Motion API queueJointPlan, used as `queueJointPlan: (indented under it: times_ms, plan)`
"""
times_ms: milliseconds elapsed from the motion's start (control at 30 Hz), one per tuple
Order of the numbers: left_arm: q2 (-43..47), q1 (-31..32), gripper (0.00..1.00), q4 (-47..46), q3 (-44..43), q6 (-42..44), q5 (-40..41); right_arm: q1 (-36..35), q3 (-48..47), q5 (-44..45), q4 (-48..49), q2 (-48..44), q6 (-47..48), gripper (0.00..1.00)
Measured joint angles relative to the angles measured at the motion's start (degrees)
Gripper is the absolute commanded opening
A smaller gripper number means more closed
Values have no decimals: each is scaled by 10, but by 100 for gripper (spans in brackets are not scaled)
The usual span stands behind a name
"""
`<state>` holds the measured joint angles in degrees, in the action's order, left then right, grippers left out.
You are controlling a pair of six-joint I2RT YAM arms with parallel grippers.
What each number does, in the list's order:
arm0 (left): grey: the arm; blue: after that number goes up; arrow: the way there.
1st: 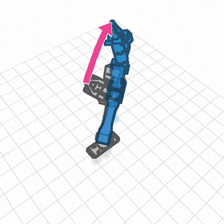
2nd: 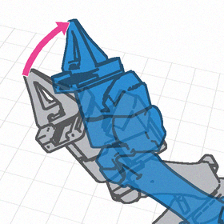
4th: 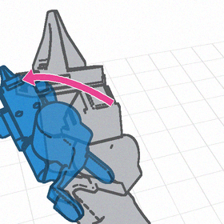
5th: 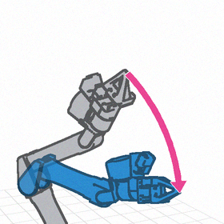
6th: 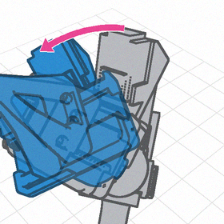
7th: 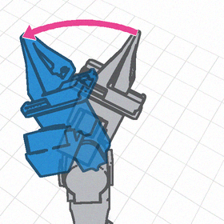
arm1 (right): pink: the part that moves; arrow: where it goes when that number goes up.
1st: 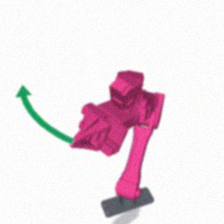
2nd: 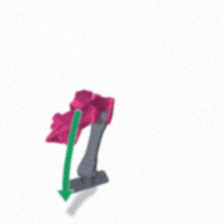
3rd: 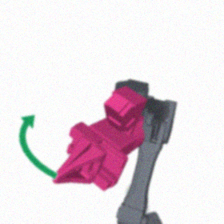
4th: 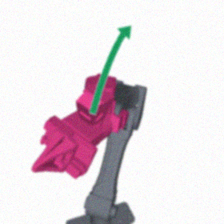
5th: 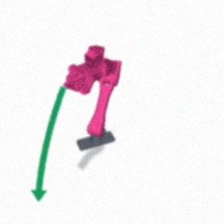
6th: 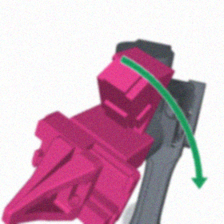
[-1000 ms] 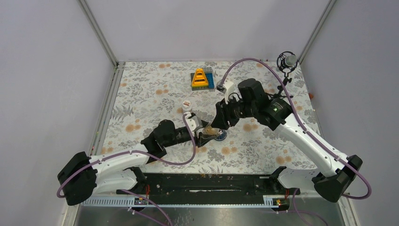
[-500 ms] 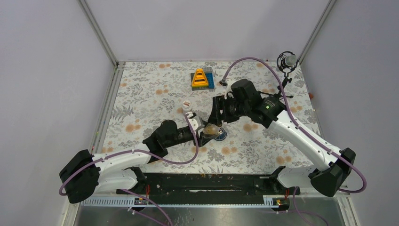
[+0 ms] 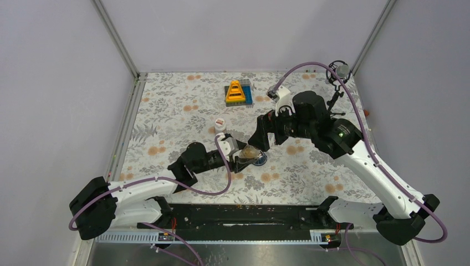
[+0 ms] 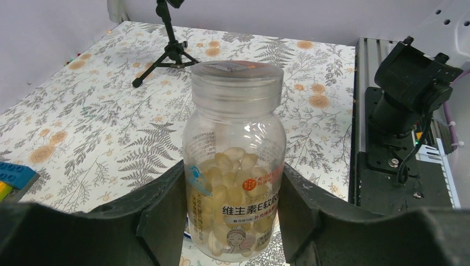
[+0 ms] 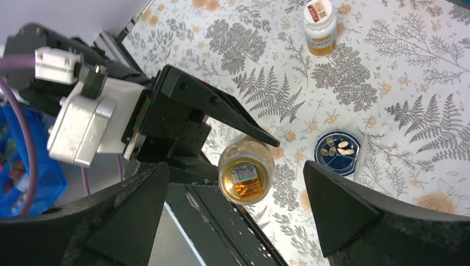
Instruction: Sort the pills into containers
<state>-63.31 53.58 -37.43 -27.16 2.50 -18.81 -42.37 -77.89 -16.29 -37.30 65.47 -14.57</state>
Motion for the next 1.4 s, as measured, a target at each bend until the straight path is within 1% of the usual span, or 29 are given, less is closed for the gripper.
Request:
queueJointPlan:
  times_ms: [167, 400, 633, 933, 1000, 1067, 1133, 1267, 1400]
  plan:
    - [9, 0, 0, 1, 0, 0, -20, 0, -10, -14, -35, 2, 82, 97]
    - [14, 0, 0, 6, 0, 0, -51, 0, -14, -28, -71, 22, 130, 97]
    - [14, 0, 0, 7, 0, 0, -65, 0, -14, -21, -62, 41, 110, 94]
    - [31, 0, 0, 13, 0, -3, -65, 0, -16, 59, -43, 55, 62, 92]
    - [36, 0, 0, 11, 0, -3, -65, 0, -20, 81, -43, 58, 52, 93]
    - [39, 0, 0, 8, 0, -2, -64, 0, -27, 99, -45, 59, 41, 98]
    - [40, 0, 0, 8, 0, -2, -64, 0, -33, 108, -45, 59, 35, 100]
    - [40, 0, 0, 9, 0, -2, -62, 6, -39, 91, -44, 51, 25, 100]
    - [39, 0, 0, 9, 0, -2, -62, 16, -38, 19, -43, 35, 47, 99]
